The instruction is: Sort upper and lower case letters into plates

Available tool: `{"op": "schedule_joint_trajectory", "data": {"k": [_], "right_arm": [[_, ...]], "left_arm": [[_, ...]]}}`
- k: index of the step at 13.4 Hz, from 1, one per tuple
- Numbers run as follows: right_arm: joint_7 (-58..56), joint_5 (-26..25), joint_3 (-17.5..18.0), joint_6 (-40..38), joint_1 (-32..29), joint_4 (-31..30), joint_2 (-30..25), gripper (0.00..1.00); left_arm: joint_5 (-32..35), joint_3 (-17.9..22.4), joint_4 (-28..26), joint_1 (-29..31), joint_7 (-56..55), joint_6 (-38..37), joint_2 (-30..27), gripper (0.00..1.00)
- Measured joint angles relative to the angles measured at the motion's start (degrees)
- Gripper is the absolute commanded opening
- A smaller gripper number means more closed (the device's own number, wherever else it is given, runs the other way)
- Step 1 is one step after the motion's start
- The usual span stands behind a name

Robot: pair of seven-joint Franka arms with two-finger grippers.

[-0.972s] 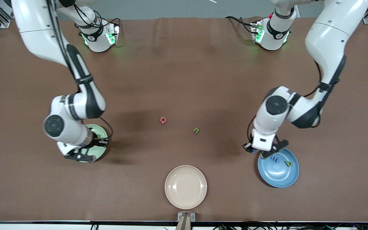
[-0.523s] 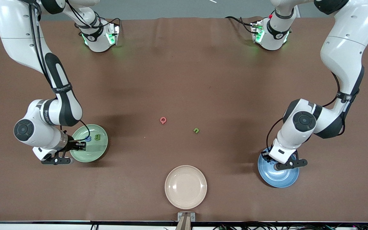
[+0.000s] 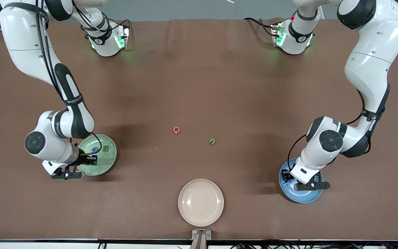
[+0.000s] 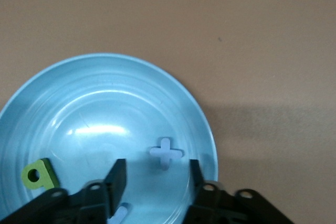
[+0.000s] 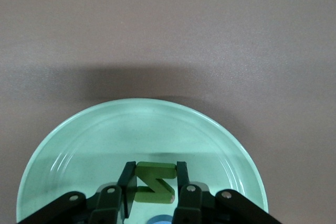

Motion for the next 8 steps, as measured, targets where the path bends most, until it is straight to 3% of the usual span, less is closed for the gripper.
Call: {"op": "schedule_joint_trajectory", "data": {"k": [4,8], "right_arm": [[4.9,0.3,0.8,-0.6,0.9,0.6,-0.1,1.0],[25.7,0.3,1.8,-2.5,11.9,1.0,-0.9,1.0]], "left_arm": [[0.0,-4.2,0.4,-0.5,-5.4,-2.4,-0.1,1.0],[0.0,-10.3,0.4,-3.4,-19.6,-8.8,-0.3,1.0]]}}
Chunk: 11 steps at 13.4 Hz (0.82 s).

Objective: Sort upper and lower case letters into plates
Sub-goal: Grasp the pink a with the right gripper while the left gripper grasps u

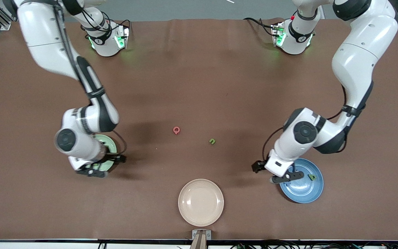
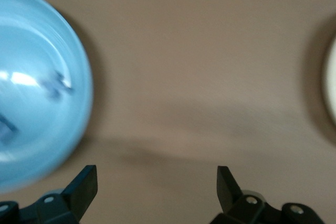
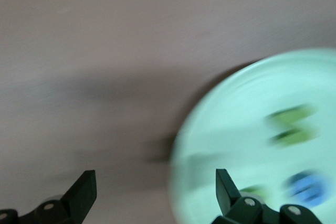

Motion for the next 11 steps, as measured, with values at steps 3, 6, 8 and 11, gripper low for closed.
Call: {"op": "schedule_joint_trajectory", "data": {"k": [3,6,8,11], "right_arm": [[12.0,0.0,0.1,2.3,11.7,-0.2,-0.1,1.0],[19.1,-0.1,-0.2,6.9,19.1,-2.6,0.1,0.98],[19.7,-0.1,-0.3,9.9,20.9,-5.3,0.2,0.97],[19.7,-0.2,-0.3,14.1,21.8,-9.7,0.2,0.94]], "left_arm": [[0.0,-0.4,-0.3,-5.9,-13.1,-0.6,0.1,1.0],[0.0,0.4,-0.6,-12.4,-24.7,-1.0,0.8,1.0],[0.0,2.0,-0.7,-16.5,-32.4,-1.0,1.6,1.0],[0.0,5.5,-0.7,-21.7,-40.5,-1.0,2.4,0.99]]}}
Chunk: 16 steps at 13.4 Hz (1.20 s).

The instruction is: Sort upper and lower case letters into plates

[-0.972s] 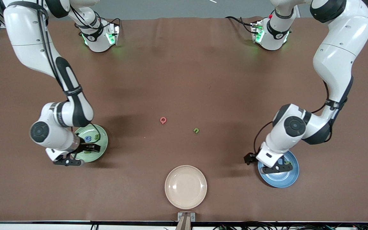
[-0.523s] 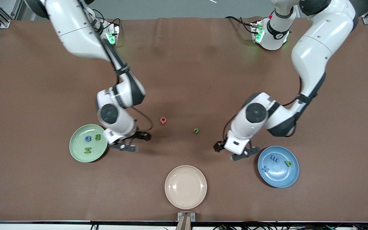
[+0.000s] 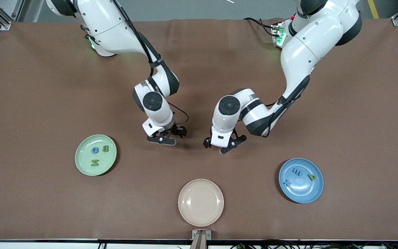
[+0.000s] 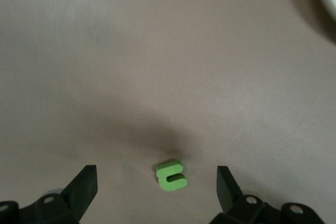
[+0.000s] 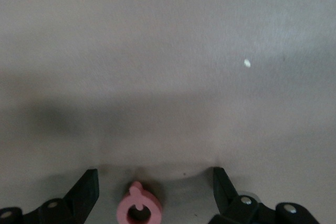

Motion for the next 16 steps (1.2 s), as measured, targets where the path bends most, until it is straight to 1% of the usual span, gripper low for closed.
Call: {"op": "schedule_joint_trajectory", "data": {"k": [1,2,3,4,5,8,10,11,12,13,15,16], "right_arm": [[0.1,-0.1,-0.1,0.3,0.4,-0.4,-0.1,0.94],[0.4,-0.1,-0.2,0.3,0.8,-0.5,-0.1,0.92],[0.7,-0.1,-0.2,0.2,1.3,-0.6,-0.2,0.88],[0.9,-0.1,-0.2,0.1,1.8,-0.7,-0.3,0.82],[1.2,-0.1,-0.2,0.1,2.3,-0.7,-0.4,0.74],[1.5,-0.1,-0.3,-0.2,2.8,-0.8,-0.8,0.48],[1.5,-0.1,-0.3,-0.1,2.8,-0.8,-1.0,0.25],[1.5,-0.1,-0.3,-0.2,2.8,-0.8,-1.2,0.07],[1.5,-0.1,-0.4,-0.6,2.8,-0.9,-1.7,0.0],[1.5,0.0,-0.5,-0.6,2.8,-1.0,-1.7,0.0],[1.5,0.0,-0.9,-0.6,2.6,-1.0,-1.7,0.0],[0.9,-0.1,-1.4,-0.8,2.1,-1.0,-1.8,0.0]], "left_arm": [[0.0,1.0,0.0,-1.4,-2.7,0.0,0.3,0.95],[0.0,1.9,0.0,-2.7,-5.3,0.0,0.6,0.89],[0.0,2.7,0.0,-3.8,-7.1,0.0,0.7,0.83],[0.0,3.2,0.0,-4.6,-8.0,0.1,0.9,0.81],[0.0,3.5,0.1,-4.9,-8.4,0.1,0.9,0.81],[0.0,4.2,0.6,-4.9,-8.4,0.1,0.9,0.73],[0.0,4.4,1.7,-5.0,-8.4,0.2,1.5,0.64],[0.0,4.4,2.1,-5.1,-8.4,0.2,1.8,0.58],[0.0,4.4,2.4,-5.2,-8.4,0.1,2.0,0.49],[0.0,4.4,2.5,-5.3,-8.4,0.0,2.0,0.39],[0.0,4.4,2.6,-5.3,-8.4,0.1,2.0,0.13],[0.0,4.4,2.8,-5.4,-8.4,0.1,2.0,0.04]]}}
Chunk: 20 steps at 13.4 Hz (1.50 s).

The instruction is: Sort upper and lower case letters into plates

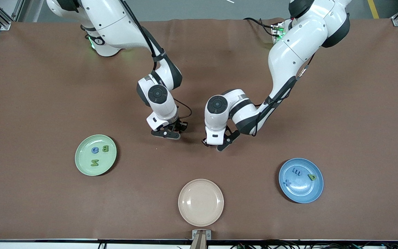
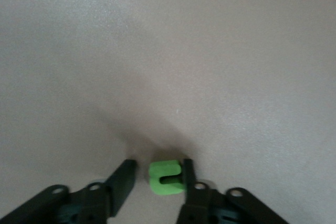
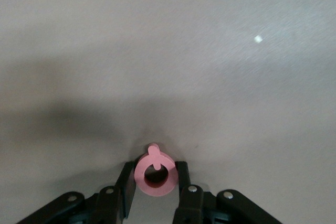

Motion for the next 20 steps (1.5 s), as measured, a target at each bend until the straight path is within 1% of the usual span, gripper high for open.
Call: {"op": "schedule_joint_trajectory", "data": {"k": [1,3,5,7,9,10,12,15,16,17,18,20], "right_arm": [[-2.2,0.0,-0.8,-1.2,-1.0,0.2,-0.3,0.0],[-10.0,0.0,-2.5,-6.7,-4.9,1.5,-2.1,0.0],[-20.6,0.0,-3.4,-11.9,-11.7,3.1,-4.4,0.0],[-32.3,0.0,-3.6,-13.3,-19.4,3.9,-5.3,0.0],[-42.6,0.0,-3.6,-13.3,-25.9,4.0,-5.1,0.0],[-46.0,0.0,-3.6,-13.2,-28.3,4.0,-4.9,0.0],[-48.2,0.0,-3.4,-12.7,-30.2,3.9,-3.8,0.0],[-48.1,0.1,-2.5,-11.1,-29.7,3.8,-1.7,0.0],[-48.0,0.1,-2.4,-10.4,-29.7,3.9,-1.1,0.03],[-48.0,0.1,-2.4,-9.9,-29.7,4.2,-0.5,0.3],[-48.0,0.2,-2.3,-9.5,-29.7,4.5,0.0,0.99],[-47.9,0.6,-2.2,-9.2,-29.6,5.6,0.4,1.0]], "left_arm": [[0.0,0.0,0.2,0.0,0.0,-0.1,-0.2,0.02],[0.0,0.3,0.5,0.0,0.1,0.1,0.0,0.0],[0.0,0.7,1.4,0.9,1.0,0.1,-0.2,0.0],[0.0,0.8,2.5,3.7,4.9,0.1,-1.4,0.0],[0.0,0.7,2.8,7.9,11.9,-0.1,-3.7,0.0],[0.0,0.7,2.8,10.3,16.1,-0.5,-4.8,0.0],[0.0,0.5,2.7,15.2,24.7,-0.8,-5.9,0.0],[0.0,0.3,2.5,21.9,37.2,-1.5,-6.0,0.0],[0.0,0.3,2.5,23.8,41.1,-1.8,-6.0,0.01],[0.0,0.3,2.4,25.5,45.0,-1.9,-6.0,0.01],[0.0,0.4,2.2,27.3,49.2,-1.9,-6.0,0.01],[0.0,0.4,2.1,30.3,57.4,-1.9,-5.9,0.02]]}}
